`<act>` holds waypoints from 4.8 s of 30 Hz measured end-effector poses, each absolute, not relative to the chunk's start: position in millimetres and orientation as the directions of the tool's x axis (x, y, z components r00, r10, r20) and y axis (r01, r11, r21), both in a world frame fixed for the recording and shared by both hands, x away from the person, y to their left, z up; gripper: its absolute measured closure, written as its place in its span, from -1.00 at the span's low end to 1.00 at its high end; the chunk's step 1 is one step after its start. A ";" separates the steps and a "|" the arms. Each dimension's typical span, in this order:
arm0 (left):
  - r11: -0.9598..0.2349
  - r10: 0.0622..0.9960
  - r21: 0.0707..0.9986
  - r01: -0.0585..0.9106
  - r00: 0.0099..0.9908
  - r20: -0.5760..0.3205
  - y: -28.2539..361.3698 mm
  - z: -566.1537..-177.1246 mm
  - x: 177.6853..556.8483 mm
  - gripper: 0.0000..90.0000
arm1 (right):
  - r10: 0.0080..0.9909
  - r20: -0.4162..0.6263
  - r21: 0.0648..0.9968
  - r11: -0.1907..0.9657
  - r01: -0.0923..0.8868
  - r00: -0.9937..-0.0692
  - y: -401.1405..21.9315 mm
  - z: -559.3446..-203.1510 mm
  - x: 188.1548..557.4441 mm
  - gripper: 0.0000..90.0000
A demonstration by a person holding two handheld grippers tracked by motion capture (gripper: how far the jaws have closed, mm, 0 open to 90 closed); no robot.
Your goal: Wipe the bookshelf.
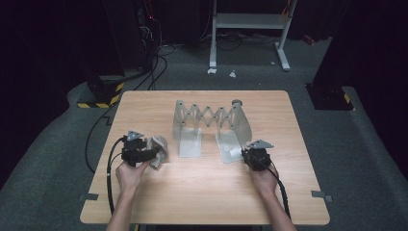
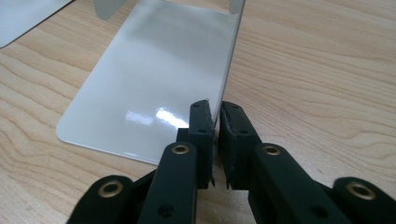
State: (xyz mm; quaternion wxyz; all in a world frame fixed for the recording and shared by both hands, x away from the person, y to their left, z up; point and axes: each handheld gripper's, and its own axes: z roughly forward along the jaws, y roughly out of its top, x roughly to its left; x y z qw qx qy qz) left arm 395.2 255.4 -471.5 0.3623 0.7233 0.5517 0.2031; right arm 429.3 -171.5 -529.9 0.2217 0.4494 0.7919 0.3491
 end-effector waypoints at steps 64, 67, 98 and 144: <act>-0.101 0.934 0.742 0.663 0.319 -0.159 179.4 -509.3 436.4 0.68 | 0.881 0.069 0.746 0.266 0.610 -0.468 -175.7 -526.1 436.0 0.91; -0.099 0.936 0.740 0.665 0.315 -0.158 176.8 -510.1 435.6 0.79 | 0.884 0.067 0.746 0.263 0.612 -0.463 -175.9 -525.9 435.9 0.92; -0.116 0.933 0.725 0.679 0.325 -0.155 164.0 -507.6 396.3 0.82 | 0.912 0.034 0.740 0.253 0.624 -0.409 -180.9 -526.2 442.0 0.49; -0.217 0.895 0.706 0.674 0.425 -0.131 203.1 -476.8 384.8 -0.21 | 0.834 0.036 0.729 0.355 0.586 -0.551 -99.9 -488.1 473.2 0.81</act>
